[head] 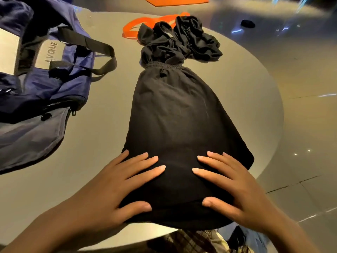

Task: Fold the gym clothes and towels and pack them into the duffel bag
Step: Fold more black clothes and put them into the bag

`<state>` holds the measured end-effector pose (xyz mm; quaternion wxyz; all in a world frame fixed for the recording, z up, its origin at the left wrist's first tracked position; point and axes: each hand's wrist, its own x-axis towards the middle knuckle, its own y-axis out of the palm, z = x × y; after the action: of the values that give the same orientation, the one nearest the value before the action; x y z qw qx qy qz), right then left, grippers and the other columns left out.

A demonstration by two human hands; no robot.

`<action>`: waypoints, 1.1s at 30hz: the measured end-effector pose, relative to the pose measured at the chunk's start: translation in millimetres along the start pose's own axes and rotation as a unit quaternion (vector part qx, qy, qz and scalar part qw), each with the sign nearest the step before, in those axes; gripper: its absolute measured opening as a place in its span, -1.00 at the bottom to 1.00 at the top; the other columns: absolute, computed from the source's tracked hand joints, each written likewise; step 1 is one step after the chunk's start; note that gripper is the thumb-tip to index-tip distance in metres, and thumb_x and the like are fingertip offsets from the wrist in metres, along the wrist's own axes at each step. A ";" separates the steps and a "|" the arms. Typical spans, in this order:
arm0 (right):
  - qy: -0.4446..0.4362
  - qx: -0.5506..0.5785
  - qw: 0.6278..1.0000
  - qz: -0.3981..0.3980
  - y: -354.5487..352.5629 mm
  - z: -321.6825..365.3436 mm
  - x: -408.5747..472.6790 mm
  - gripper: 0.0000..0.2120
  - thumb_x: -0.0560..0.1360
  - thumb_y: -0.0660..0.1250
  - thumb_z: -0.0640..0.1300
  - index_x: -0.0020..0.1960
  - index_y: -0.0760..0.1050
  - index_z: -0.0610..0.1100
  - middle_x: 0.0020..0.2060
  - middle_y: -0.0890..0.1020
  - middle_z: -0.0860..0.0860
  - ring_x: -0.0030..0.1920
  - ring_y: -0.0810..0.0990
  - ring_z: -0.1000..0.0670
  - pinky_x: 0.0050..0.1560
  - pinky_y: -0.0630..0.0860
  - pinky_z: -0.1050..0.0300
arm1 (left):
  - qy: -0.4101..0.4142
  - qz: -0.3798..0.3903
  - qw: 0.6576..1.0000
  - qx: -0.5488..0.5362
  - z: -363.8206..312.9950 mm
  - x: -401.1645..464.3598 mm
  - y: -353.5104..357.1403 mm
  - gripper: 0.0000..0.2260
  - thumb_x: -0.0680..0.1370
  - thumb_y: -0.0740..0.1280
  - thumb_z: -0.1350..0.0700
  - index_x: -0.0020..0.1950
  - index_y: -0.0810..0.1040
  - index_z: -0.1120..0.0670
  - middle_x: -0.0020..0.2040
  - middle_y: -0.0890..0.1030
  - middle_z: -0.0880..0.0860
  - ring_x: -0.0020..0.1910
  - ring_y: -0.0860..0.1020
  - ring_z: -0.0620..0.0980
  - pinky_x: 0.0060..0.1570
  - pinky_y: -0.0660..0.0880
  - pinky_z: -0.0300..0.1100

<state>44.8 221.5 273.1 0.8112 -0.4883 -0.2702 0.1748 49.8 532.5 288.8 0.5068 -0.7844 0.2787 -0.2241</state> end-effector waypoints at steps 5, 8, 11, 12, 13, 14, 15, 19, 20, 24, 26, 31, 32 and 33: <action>-0.028 -0.004 0.999 -0.019 4.4 -0.3 -4.0 -0.52 0.53 0.19 0.29 0.39 0.37 0.15 0.38 0.42 0.16 0.44 0.30 0.06 0.42 0.20 -0.03 | -0.003 -0.065 0.998 0.013 -11.4 -1.7 5.8 -0.56 0.59 0.13 -0.16 0.47 0.28 -0.16 0.38 0.43 -0.23 0.37 0.38 -0.21 0.38 0.25 -0.15; -0.053 -0.035 0.996 -0.058 11.9 0.2 -4.8 -0.62 0.57 0.17 0.20 0.34 0.39 0.12 0.28 0.51 0.13 0.31 0.44 0.08 0.29 0.36 -0.04 | -0.013 -0.121 0.992 0.013 -17.5 -0.8 8.6 -0.61 0.54 0.21 -0.06 0.38 0.44 -0.12 0.22 0.58 -0.18 0.21 0.51 -0.21 0.28 0.41 -0.19; -0.081 -0.062 0.988 -0.118 16.0 1.6 -2.8 -0.72 0.61 0.18 0.06 0.27 0.45 0.01 0.09 0.63 0.04 0.07 0.56 0.04 0.01 0.49 0.00 | -0.008 -0.149 0.988 0.028 -20.7 1.0 5.2 -0.67 0.55 0.25 -0.03 0.29 0.56 -0.02 0.07 0.66 -0.11 0.01 0.62 -0.15 0.09 0.58 -0.13; -0.089 -0.079 0.984 -0.131 15.7 2.3 -0.7 -0.74 0.62 0.17 0.02 0.25 0.45 -0.03 0.02 0.65 0.01 -0.01 0.57 0.02 -0.09 0.51 0.02 | -0.001 -0.144 0.989 0.028 -20.4 2.1 1.0 -0.67 0.56 0.25 -0.02 0.29 0.57 0.00 0.03 0.67 -0.10 -0.05 0.63 -0.14 -0.04 0.62 -0.12; -0.093 -0.096 0.981 -0.139 14.1 3.9 1.7 -0.75 0.62 0.17 -0.01 0.24 0.45 -0.06 -0.06 0.66 -0.02 -0.08 0.57 0.02 -0.17 0.52 0.04 | 0.007 -0.137 0.990 0.021 -19.2 3.6 -4.2 -0.67 0.56 0.24 -0.03 0.29 0.56 0.00 0.00 0.67 -0.09 -0.11 0.64 -0.13 -0.19 0.62 -0.13; -0.094 -0.100 0.981 -0.139 10.7 5.5 4.0 -0.76 0.62 0.16 -0.02 0.22 0.44 -0.08 -0.11 0.66 -0.03 -0.15 0.56 0.02 -0.25 0.53 0.06 | 0.014 -0.132 0.991 0.005 -17.5 5.5 -10.4 -0.67 0.56 0.24 -0.04 0.30 0.54 -0.02 -0.02 0.67 -0.10 -0.13 0.64 -0.13 -0.27 0.59 -0.15; -0.089 -0.087 0.983 -0.132 4.4 9.0 6.9 -0.76 0.62 0.17 -0.01 0.21 0.45 -0.08 -0.14 0.65 -0.01 -0.19 0.57 0.04 -0.29 0.53 0.09 | 0.016 -0.126 0.992 -0.020 -16.6 7.1 -17.7 -0.67 0.55 0.25 -0.07 0.30 0.52 -0.06 -0.02 0.66 -0.12 -0.12 0.64 -0.15 -0.26 0.57 -0.17; 0.025 0.191 0.981 -0.017 -48.9 28.1 18.9 -0.69 0.49 0.27 0.23 0.16 0.54 0.14 -0.04 0.65 0.23 -0.09 0.63 0.20 -0.14 0.52 0.34 | -0.053 -0.107 0.956 -0.266 -25.3 12.1 -48.9 -0.67 0.36 0.40 -0.14 0.12 0.59 -0.26 -0.02 0.66 -0.27 -0.01 0.61 -0.29 -0.05 0.47 -0.46; 0.045 0.266 0.963 0.015 -62.5 30.4 22.4 -0.67 0.43 0.32 0.27 0.13 0.56 0.17 -0.03 0.66 0.21 -0.06 0.63 0.17 -0.10 0.51 0.34 | -0.062 -0.098 0.938 -0.326 -26.9 13.9 -54.1 -0.70 0.32 0.42 -0.12 0.05 0.63 -0.28 -0.05 0.67 -0.24 -0.03 0.62 -0.26 -0.06 0.47 -0.46; 0.038 0.361 0.929 0.072 -89.3 25.2 39.5 -0.62 0.31 0.45 0.25 0.10 0.59 0.21 -0.10 0.67 0.07 -0.10 0.63 0.02 -0.10 0.52 0.28 | -0.074 -0.081 0.912 -0.396 -23.7 24.7 -62.5 -0.76 0.28 0.48 -0.05 -0.06 0.68 -0.21 -0.09 0.69 -0.07 -0.06 0.65 -0.11 -0.08 0.53 -0.35; 0.021 0.368 0.922 0.117 -94.5 23.2 47.3 -0.63 0.33 0.49 0.12 0.13 0.60 0.16 -0.05 0.68 0.08 -0.02 0.64 0.07 -0.03 0.50 0.32 | -0.099 -0.083 0.897 -0.423 -20.1 29.9 -65.5 -0.76 0.28 0.53 0.03 -0.08 0.70 -0.17 -0.09 0.69 -0.01 -0.05 0.65 -0.05 -0.08 0.54 -0.31; 0.014 0.321 0.934 0.156 -120.3 16.9 77.0 -0.67 0.39 0.43 -0.20 0.12 0.60 0.04 0.07 0.65 0.17 0.14 0.59 0.12 0.10 0.47 0.35 | -0.137 -0.063 0.888 -0.434 -11.7 42.8 -101.4 -0.78 0.31 0.60 0.08 -0.11 0.71 -0.12 -0.06 0.68 0.05 -0.06 0.66 0.02 -0.15 0.58 -0.27; 0.014 0.314 0.938 0.143 -124.7 13.1 86.5 -0.69 0.41 0.41 -0.19 0.12 0.60 0.03 0.07 0.65 0.16 0.14 0.59 0.11 0.10 0.48 0.33 | -0.137 -0.059 0.893 -0.424 -8.2 47.9 -113.4 -0.76 0.29 0.61 0.02 -0.09 0.70 -0.13 -0.04 0.68 0.02 -0.05 0.66 -0.01 -0.15 0.59 -0.28; 0.019 0.307 0.942 0.131 -128.4 8.0 98.2 -0.71 0.42 0.40 -0.17 0.12 0.60 0.03 0.08 0.64 0.15 0.15 0.58 0.11 0.10 0.49 0.31 | -0.139 -0.059 0.901 -0.406 -3.5 54.5 -125.8 -0.75 0.28 0.61 -0.04 -0.08 0.69 -0.15 -0.03 0.68 -0.02 -0.04 0.66 -0.05 -0.13 0.59 -0.30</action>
<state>120.3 221.5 416.2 0.8966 -0.2498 -0.1218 0.3448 114.6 535.5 409.7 0.1640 -0.9603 0.2253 -0.0092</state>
